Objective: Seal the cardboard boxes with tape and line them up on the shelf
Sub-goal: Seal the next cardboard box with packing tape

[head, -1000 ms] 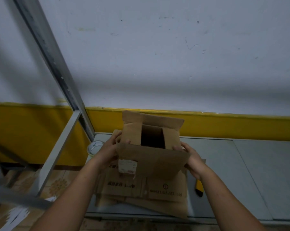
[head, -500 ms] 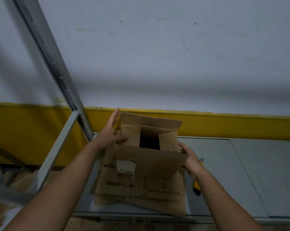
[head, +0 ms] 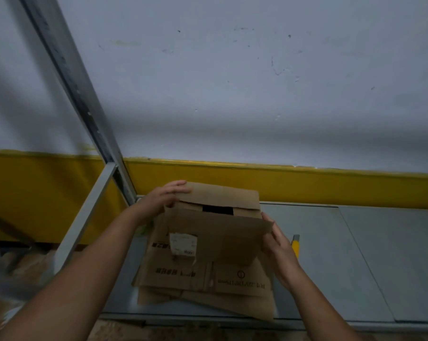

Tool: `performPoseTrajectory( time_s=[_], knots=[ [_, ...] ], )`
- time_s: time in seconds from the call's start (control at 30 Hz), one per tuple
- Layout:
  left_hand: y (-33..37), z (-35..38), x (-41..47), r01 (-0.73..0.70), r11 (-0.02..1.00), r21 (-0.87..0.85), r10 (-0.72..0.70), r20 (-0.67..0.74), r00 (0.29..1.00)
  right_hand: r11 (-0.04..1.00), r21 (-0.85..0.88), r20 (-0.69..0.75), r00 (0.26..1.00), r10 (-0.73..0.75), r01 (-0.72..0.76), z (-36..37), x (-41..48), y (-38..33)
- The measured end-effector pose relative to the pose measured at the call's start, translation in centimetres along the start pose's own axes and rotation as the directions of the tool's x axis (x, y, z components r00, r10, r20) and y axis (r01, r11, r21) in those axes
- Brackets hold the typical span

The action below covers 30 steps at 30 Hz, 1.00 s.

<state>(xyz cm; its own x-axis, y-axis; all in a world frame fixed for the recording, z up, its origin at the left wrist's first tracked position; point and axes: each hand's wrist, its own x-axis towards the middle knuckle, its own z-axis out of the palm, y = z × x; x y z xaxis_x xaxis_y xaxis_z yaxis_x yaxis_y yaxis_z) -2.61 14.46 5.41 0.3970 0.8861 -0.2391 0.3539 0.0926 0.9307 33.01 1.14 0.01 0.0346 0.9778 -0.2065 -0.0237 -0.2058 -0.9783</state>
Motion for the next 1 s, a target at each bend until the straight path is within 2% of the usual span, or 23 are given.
performPoseTrajectory(
  time_s=[0.07,0.17,0.3,0.37,0.5,0.83,1.0],
  knots=[
    [0.8,0.3,-0.4,0.097,0.984,-0.15,-0.098,0.004,0.995,0.999,-0.04,-0.071,0.997,-0.018,0.015,0.4,0.6,-0.2],
    [0.8,0.8,-1.0,0.057,0.984,-0.169,-0.058,-0.006,0.998,1.0,0.002,-0.156,0.988,-0.009,0.009,1.0,1.8,-0.9],
    [-0.1,1.6,-1.3,-0.006,1.0,-0.026,0.005,-0.06,0.998,0.998,0.036,-0.21,0.977,0.048,-0.041,1.5,3.3,-1.1],
    [-1.2,2.3,-1.2,-0.116,0.988,0.105,0.127,-0.105,0.986,0.997,0.05,-0.234,0.97,0.067,-0.057,1.7,3.9,-0.8],
    [-3.0,4.2,-1.4,-0.174,0.973,0.151,0.212,-0.287,0.934,0.998,0.042,-0.265,0.963,0.056,-0.047,2.3,4.4,-1.4],
    [-3.6,5.6,-1.9,-0.171,0.983,0.06,0.181,-0.381,0.907,0.991,-0.134,-0.184,0.983,-0.02,-0.005,2.5,4.2,-2.6],
    [-2.8,5.3,-1.8,-0.195,0.973,0.126,0.229,-0.371,0.9,0.975,-0.214,-0.192,0.976,-0.103,0.061,2.3,3.8,-3.1]
  ],
)
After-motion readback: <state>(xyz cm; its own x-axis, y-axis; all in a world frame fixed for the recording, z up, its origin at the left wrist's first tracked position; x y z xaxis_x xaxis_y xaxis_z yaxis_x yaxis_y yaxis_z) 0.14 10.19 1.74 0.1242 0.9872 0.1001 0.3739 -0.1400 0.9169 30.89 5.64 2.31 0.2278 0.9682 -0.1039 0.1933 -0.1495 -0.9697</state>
